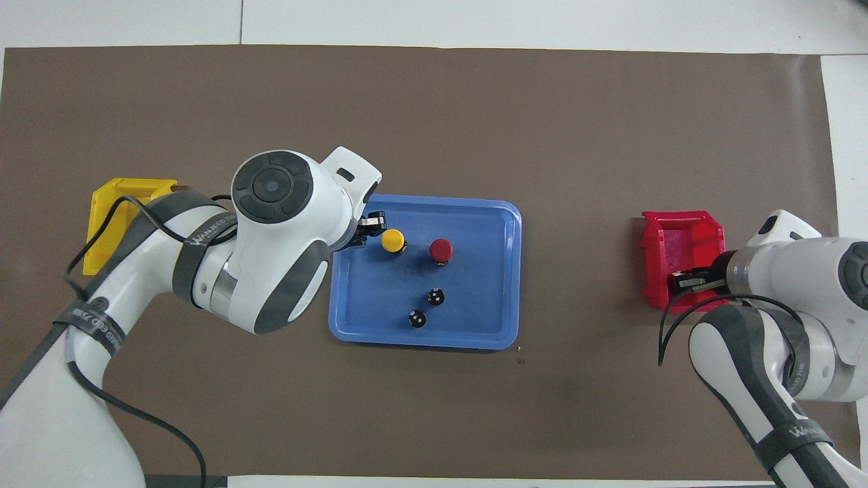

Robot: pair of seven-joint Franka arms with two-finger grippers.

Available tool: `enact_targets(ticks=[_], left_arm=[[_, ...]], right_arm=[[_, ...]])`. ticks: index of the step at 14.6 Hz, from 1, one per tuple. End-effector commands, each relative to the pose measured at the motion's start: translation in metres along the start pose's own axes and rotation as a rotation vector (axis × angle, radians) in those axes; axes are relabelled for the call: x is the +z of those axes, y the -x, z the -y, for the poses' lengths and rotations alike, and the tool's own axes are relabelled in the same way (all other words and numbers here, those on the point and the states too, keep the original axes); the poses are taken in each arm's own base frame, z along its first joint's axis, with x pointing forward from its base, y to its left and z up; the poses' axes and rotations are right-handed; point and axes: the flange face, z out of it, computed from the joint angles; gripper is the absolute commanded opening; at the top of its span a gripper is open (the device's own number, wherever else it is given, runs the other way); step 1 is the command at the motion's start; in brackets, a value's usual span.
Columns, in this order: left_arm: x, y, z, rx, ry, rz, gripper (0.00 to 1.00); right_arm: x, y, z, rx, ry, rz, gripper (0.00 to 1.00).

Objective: Sort red and yellow buttons by color
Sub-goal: 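Carry the red button to the red bin while the left gripper grasps a yellow button, then carry the yellow button to the yellow bin while the right gripper releases the red button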

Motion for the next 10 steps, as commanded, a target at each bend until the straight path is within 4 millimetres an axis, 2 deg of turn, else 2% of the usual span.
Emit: enact_targets(ticks=[1,2,4,6,7,8,10], left_arm=[[-0.024,-0.016,0.075,0.002,-0.034,0.076,0.01],[-0.025,-0.034,0.116,0.009,-0.055,0.083,0.01],[-0.034,-0.072,0.205,0.072,-0.04,0.059,0.01],[-0.042,-0.094,0.288,0.109,-0.026,0.032,0.01],[-0.04,-0.098,0.315,0.121,-0.024,0.016,0.01],[-0.037,-0.1,0.332,0.125,-0.023,-0.005,0.01],[-0.026,-0.099,0.364,0.124,-0.023,-0.044,0.01]], right_arm=[[-0.003,0.009,-0.001,-0.004,-0.005,-0.019,0.18],[-0.003,0.01,0.0,-0.006,-0.005,-0.017,0.2],[-0.003,0.01,0.0,-0.01,-0.004,-0.017,0.49],[-0.007,0.005,-0.001,-0.015,-0.007,-0.015,0.67],[-0.015,-0.002,-0.003,-0.02,-0.01,-0.009,0.68],[-0.024,-0.013,-0.005,-0.028,-0.021,0.001,0.68],[-0.06,-0.04,-0.009,-0.029,-0.038,0.02,0.68]])
